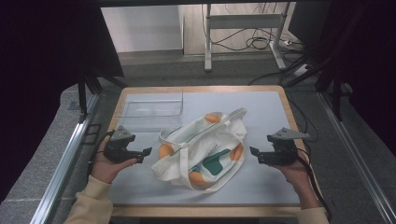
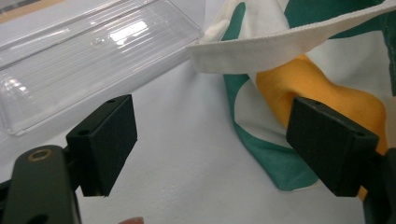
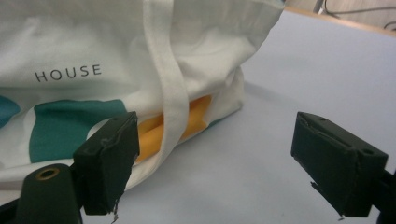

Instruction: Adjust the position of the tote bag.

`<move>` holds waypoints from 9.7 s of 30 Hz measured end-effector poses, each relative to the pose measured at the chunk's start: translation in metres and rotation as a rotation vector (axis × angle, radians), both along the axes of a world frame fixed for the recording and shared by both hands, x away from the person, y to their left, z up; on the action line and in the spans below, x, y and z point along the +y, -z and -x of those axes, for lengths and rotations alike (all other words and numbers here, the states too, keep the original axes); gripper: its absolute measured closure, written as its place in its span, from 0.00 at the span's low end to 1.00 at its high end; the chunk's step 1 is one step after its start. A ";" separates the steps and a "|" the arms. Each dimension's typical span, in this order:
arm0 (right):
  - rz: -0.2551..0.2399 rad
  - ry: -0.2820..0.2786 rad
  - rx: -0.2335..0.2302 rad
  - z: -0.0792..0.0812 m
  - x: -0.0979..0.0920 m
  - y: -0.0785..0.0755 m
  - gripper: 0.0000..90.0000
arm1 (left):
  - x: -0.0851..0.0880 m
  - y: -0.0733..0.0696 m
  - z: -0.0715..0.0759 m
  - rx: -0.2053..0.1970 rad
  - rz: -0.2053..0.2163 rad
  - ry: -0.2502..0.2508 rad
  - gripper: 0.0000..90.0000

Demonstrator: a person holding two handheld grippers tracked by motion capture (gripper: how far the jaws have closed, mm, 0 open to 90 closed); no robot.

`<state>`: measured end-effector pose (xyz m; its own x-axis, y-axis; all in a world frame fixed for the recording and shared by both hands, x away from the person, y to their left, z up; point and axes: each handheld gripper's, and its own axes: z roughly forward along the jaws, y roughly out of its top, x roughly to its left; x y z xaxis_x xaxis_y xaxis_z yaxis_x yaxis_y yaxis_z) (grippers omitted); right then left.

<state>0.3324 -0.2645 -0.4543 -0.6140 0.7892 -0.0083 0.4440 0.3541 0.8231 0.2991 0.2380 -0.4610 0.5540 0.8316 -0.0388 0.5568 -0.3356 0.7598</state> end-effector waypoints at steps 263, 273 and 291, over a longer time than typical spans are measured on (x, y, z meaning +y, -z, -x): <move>0.293 -0.276 -0.095 -0.102 0.033 -0.093 0.90 | -0.018 -0.062 0.001 0.040 -0.009 0.287 0.96; 0.271 -0.263 -0.127 -0.090 0.027 -0.101 0.90 | -0.015 -0.077 -0.011 0.013 -0.037 0.264 0.96; 0.237 -0.220 -0.185 -0.046 0.005 -0.109 0.90 | -0.019 -0.095 -0.050 -0.003 -0.064 0.261 0.96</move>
<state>0.3785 -0.2595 -0.3452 -0.7398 0.6013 -0.3019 0.1870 0.6148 0.7662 0.3494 0.2189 -0.3665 0.7499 0.6615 0.0114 0.4433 -0.5151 0.7336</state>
